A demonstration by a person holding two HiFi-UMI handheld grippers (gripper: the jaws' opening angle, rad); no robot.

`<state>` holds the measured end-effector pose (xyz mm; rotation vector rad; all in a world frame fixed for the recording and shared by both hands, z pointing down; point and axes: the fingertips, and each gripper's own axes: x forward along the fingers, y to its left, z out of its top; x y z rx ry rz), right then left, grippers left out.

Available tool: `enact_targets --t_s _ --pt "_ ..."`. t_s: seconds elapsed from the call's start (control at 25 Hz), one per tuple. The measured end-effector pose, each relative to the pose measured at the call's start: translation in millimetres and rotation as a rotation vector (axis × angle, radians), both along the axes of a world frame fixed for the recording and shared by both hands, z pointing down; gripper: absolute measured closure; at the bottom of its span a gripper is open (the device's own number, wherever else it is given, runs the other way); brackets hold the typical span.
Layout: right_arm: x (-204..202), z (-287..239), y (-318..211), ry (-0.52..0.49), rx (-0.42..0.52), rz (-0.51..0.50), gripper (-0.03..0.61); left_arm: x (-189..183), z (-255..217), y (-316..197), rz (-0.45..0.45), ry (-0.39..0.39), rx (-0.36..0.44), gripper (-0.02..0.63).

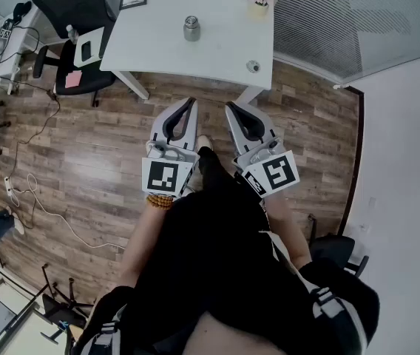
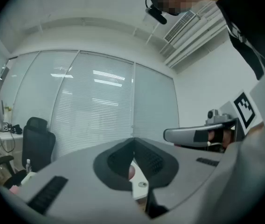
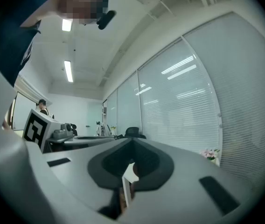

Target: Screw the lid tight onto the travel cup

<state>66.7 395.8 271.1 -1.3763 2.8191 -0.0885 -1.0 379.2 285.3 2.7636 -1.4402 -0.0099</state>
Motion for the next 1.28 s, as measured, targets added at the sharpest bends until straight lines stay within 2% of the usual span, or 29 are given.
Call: enact_targets --t_s 0.12,0.28,0.44,0.56,0.72,0.88,1.16,1.28 --pt "21.8 8.2 -42.0 -0.031 -0.030 -0.007 0.580 16.4 -2.0 -38.5 0.002 0.031 0.007 0.603" --pt "56.4 14.8 -107.8 -0.032 -0.029 0.038 0.580 23.0 9.5 -92.1 0.002 -0.027 0.002 0.603" --pt "89.7 15.3 -157.1 -0.048 -0.037 0.081 0.580 27.9 7.8 -133.0 -0.011 -0.032 0.002 0.603" --pt "100.3 20.6 -188.9 -0.043 -0.052 0.086 0.580 28.0 14.7 -162.5 -0.029 -0.043 -0.003 0.603" --pt "93.7 34.9 -221.5 -0.022 -0.097 0.051 0.580 20.2 28.6 -190.8 -0.064 -0.053 -0.031 0.601" --pt "75.0 50.8 -244.0 0.007 -0.149 0.013 0.580 3.0 46.5 -211.5 -0.052 -0.081 -0.050 0.601" --pt "50.3 65.8 -290.7 0.131 -0.192 0.056 0.580 -28.6 88.8 -270.3 0.054 -0.120 -0.086 0.593" --pt "40.5 62.6 -304.3 0.177 -0.204 0.104 0.580 -32.5 107.4 -289.4 0.131 -0.128 -0.137 0.529"
